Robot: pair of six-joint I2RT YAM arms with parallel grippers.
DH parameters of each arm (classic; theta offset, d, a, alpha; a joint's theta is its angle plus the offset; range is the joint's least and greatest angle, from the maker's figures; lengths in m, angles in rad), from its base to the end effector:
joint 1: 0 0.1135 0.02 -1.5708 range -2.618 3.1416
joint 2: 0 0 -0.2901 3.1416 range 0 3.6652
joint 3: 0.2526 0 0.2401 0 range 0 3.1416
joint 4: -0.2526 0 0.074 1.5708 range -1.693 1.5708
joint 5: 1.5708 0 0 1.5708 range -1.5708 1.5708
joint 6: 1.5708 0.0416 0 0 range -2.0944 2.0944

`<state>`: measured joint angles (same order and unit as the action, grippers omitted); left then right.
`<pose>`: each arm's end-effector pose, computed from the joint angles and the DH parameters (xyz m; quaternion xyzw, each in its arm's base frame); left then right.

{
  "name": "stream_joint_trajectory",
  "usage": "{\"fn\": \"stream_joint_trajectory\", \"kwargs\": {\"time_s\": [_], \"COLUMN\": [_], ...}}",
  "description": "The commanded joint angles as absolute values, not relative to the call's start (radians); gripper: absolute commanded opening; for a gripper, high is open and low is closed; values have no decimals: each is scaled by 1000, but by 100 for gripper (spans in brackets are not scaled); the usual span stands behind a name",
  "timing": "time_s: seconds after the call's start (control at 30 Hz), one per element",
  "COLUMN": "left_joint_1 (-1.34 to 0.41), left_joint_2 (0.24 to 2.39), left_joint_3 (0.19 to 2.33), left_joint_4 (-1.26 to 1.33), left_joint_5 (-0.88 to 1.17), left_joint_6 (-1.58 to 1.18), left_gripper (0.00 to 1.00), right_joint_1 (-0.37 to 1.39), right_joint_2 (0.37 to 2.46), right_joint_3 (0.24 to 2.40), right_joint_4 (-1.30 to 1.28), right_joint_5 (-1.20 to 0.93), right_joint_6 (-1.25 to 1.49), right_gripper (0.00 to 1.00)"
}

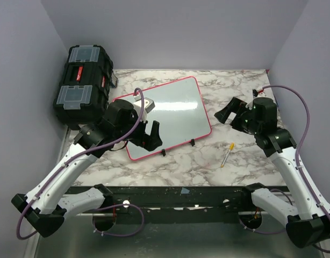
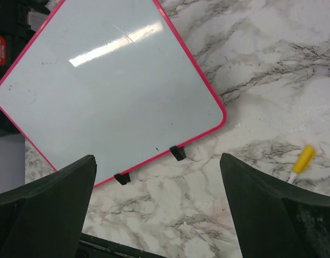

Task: Write a sentence on the whiteboard
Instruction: Pick up the whiteboard marker from the center of the board.

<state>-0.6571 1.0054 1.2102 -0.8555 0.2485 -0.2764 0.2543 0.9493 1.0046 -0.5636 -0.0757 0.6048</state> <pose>0.1291 -0.1125 0.3952 0.2223 0.8627 -0.2974 0.3435 0.1742 0.0485 0.3659 0.1313 0.8517 0.2405 0.4467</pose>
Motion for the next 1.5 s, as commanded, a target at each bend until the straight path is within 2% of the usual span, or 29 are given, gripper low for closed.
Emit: {"fn": "stream_joint_trajectory", "kwargs": {"time_s": [0.0,0.3,0.5,0.73,1.03,1.47], "left_joint_1": [-699,-728,-742,-750,-752,-752], "left_joint_2": [1035,1077,1074,1075,1049,989], "left_joint_3": [1255,1252,1232,1222,1210,1153], "left_joint_4": [-819,-777,-754,-742,-771,-787], "left_joint_5": [277,285,284,277,238,216], "left_joint_6": [-268,-272,-282,-297,-295,-313], "left_gripper": [99,99,98,98,97,94], "right_joint_1": [253,253,253,253,253,253], "right_joint_2": [904,894,900,1000,1018,1171], "right_joint_3": [989,999,964,953,836,826], "right_joint_4": [-669,-846,-904,-972,-944,-904], "right_joint_5": [-14,122,135,144,124,173], "right_joint_6": [616,609,617,712,842,870], "right_gripper": [100,100,100,100,96,95]}}
